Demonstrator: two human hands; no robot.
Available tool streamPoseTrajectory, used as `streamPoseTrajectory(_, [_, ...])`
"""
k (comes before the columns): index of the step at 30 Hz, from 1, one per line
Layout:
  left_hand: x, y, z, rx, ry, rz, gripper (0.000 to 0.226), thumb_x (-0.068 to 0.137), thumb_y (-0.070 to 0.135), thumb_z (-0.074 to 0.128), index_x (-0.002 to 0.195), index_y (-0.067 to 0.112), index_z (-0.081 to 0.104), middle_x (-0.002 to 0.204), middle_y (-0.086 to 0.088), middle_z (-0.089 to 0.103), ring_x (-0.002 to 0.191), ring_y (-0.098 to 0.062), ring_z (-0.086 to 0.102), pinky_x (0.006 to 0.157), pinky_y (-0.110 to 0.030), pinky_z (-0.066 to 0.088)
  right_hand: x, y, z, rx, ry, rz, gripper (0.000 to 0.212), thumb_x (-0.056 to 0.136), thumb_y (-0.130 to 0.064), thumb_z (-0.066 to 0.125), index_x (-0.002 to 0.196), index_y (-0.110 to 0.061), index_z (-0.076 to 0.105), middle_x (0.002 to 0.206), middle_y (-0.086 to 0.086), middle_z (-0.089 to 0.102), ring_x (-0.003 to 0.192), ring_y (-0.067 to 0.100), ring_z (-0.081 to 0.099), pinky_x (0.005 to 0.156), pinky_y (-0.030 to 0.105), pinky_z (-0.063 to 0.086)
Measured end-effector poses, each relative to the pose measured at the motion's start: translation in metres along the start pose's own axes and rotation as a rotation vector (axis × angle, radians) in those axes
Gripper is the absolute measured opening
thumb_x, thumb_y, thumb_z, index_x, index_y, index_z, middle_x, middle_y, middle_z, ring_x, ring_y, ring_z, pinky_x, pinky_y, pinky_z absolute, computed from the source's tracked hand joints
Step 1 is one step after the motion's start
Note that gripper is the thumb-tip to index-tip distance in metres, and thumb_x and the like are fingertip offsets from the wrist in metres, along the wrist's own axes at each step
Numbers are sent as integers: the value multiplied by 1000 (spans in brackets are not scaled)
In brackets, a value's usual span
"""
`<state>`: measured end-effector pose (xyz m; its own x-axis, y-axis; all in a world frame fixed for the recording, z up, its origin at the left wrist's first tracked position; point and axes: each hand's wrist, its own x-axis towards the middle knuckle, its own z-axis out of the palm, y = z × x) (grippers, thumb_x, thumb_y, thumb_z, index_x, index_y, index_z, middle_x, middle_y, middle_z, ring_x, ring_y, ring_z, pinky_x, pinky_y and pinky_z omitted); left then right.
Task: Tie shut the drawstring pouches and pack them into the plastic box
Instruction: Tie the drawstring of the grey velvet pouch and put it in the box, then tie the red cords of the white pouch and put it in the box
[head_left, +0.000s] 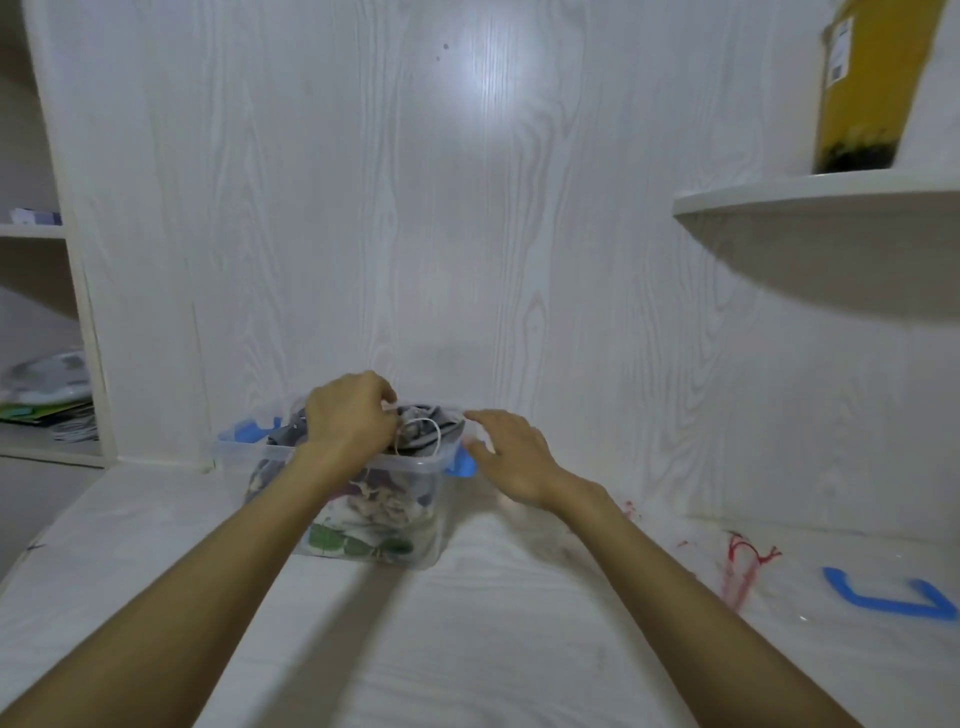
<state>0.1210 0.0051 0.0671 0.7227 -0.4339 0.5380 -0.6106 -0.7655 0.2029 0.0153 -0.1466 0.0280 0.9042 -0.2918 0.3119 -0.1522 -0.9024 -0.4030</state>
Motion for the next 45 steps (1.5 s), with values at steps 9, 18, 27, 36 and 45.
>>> streamPoseTrajectory(9, [-63, 117, 34, -357, -131, 202, 36, 88, 12, 47, 113, 28, 66, 122, 0, 65, 113, -22, 58, 92, -31, 44, -119, 127, -67, 18, 22, 379, 28, 99, -30, 43, 113, -20, 65, 127, -2, 60, 117, 15, 54, 90, 22, 37])
streamPoseTrajectory(18, [-148, 197, 126, -315, -596, 425, 63, 80, 75, 40, 108, 25, 64, 114, 2, 66, 105, -21, 59, 83, -33, 43, -180, 161, -30, -278, 91, 466, 39, 101, -29, 24, 116, -21, 59, 120, 3, 61, 116, 22, 50, 100, 36, 34])
streamPoseTrajectory(27, [-126, 115, 134, -283, -299, 284, 23, 91, 36, 50, 93, 25, 71, 100, 5, 70, 92, -19, 62, 73, -28, 43, -178, 144, -15, -74, 129, 145, 30, 98, -26, 42, 122, -35, 59, 119, -8, 61, 113, 10, 46, 99, 27, 32])
streamPoseTrajectory(36, [-114, 76, 122, -387, -280, 27, 19, 80, 40, 67, 97, 31, 66, 98, 12, 69, 88, -11, 64, 74, -31, 50, -176, 137, -13, 145, 409, 525, 36, 90, -54, 47, 103, -25, 63, 100, -9, 65, 82, 4, 57, 74, 22, 45])
streamPoseTrajectory(45, [-115, 78, 118, -301, -470, 126, 15, 80, 42, 70, 89, 30, 72, 83, 12, 66, 83, -9, 61, 59, -23, 40, -174, 130, 9, -60, 125, 417, 34, 95, -43, 45, 92, -15, 63, 83, -4, 61, 76, 13, 57, 59, 19, 37])
